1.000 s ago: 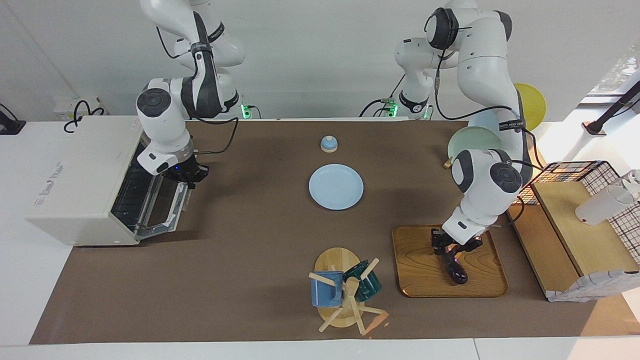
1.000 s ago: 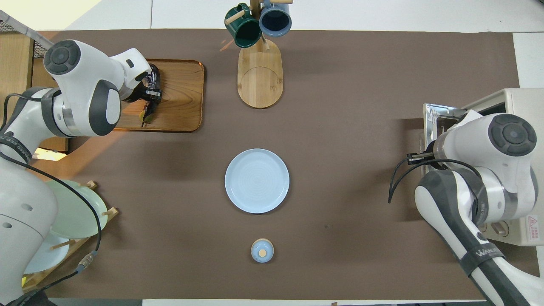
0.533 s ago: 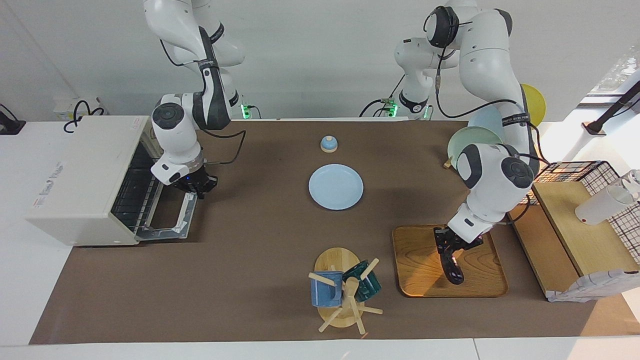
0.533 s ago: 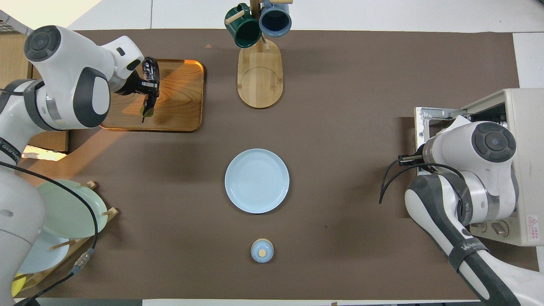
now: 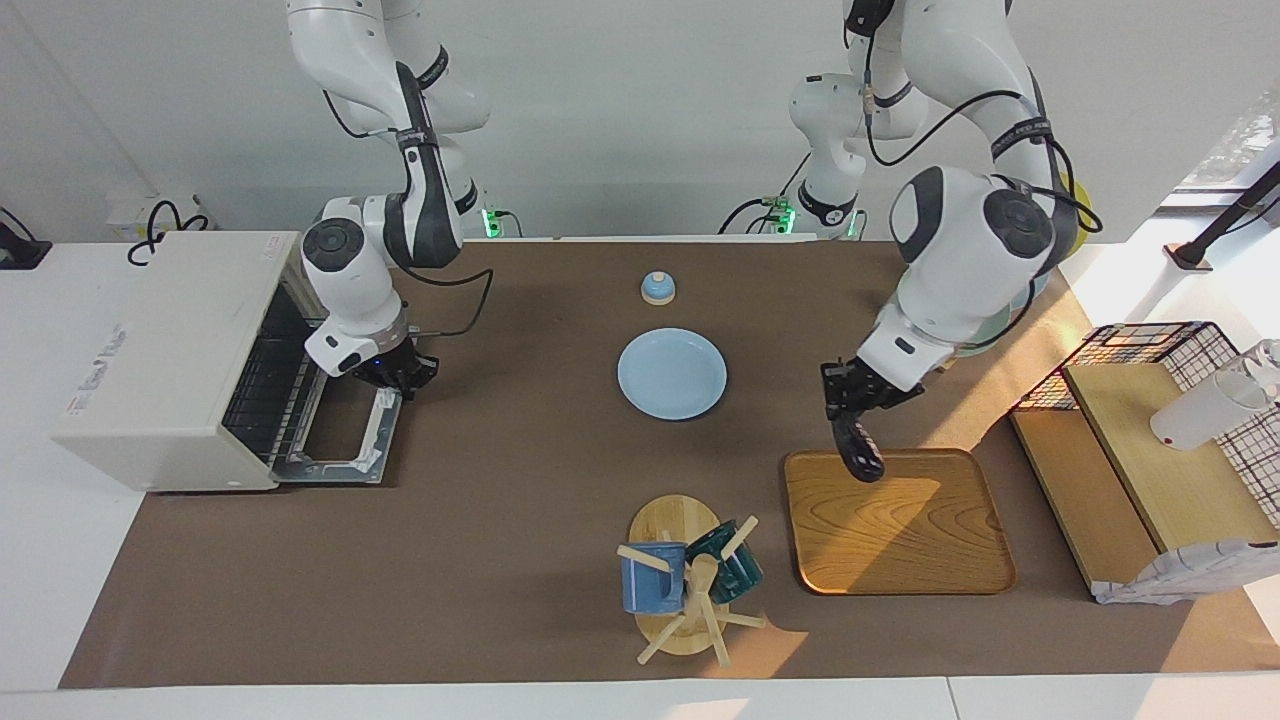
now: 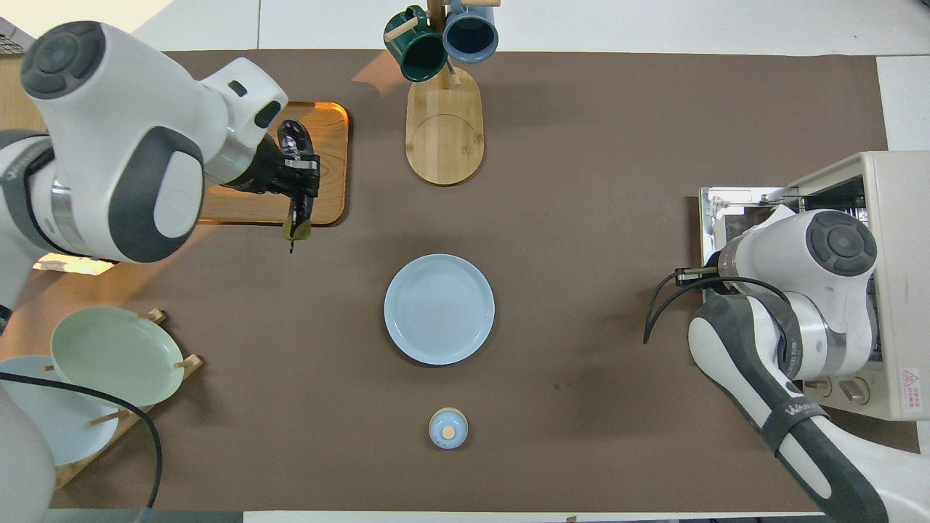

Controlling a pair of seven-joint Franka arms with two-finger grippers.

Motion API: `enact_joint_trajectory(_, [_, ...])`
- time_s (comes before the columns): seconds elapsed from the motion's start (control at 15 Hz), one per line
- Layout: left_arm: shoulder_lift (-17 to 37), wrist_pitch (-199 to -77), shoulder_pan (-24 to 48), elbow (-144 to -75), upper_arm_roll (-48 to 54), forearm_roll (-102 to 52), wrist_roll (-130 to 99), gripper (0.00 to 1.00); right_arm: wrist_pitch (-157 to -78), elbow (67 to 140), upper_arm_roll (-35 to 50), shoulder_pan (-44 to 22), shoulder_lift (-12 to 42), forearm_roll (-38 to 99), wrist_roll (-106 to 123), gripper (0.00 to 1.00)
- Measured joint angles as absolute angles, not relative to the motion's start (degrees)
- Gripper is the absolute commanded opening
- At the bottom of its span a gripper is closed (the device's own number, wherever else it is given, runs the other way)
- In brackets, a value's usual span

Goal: Put eggplant into oven
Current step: 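Carry the eggplant with the left gripper toward the blue plate, then release the eggplant on the plate while the right gripper reaches the plate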

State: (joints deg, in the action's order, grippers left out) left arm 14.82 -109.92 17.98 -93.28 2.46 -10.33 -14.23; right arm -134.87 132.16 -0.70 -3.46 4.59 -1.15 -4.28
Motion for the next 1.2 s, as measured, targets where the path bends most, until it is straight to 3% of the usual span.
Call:
enact_joint_trajectory(0.2, [10.86,-111.92,25.26,-100.26,2.56,-10.34,-22.09,0.0,-134.64,131.85,-0.7,-6.15,4.45,0.22,-5.07,0.0])
enact_joint_trajectory(0.27, [9.46,-115.11,27.85,-103.66,2.59,-10.34,-25.39,0.0,-133.6,131.16,-0.67,-7.17,4.29,0.23,-5.95,0.22])
enact_joint_trajectory(0.53, [5.54,-133.97,38.11,-119.63,2.65,-10.35,-34.89,0.0,-129.01,126.32,-0.62,-8.66,3.86,0.26,-6.87,0.77])
enact_joint_trajectory(0.6, [5.52,-136.27,39.49,-121.93,2.65,-10.35,-35.83,0.0,-128.76,125.91,-0.62,-8.66,3.77,0.27,-6.87,1.0])
enact_joint_trajectory(1.07, [9.16,-143.01,40.23,-124.69,1.81,-10.35,-36.22,0.0,-128.37,125.62,0.11,-9.71,3.74,0.28,-6.87,1.0])
enact_joint_trajectory(1.13, [9.49,-143.25,40.23,-124.69,1.79,-10.35,-36.14,0.65,-128.37,125.29,0.14,-10.12,3.73,0.28,-6.87,1.0])
enact_joint_trajectory(1.2, [9.63,-143.32,40.21,-124.69,1.75,-10.35,-35.75,1.0,-128.36,124.93,0.16,-10.52,3.73,0.28,-6.87,1.0])
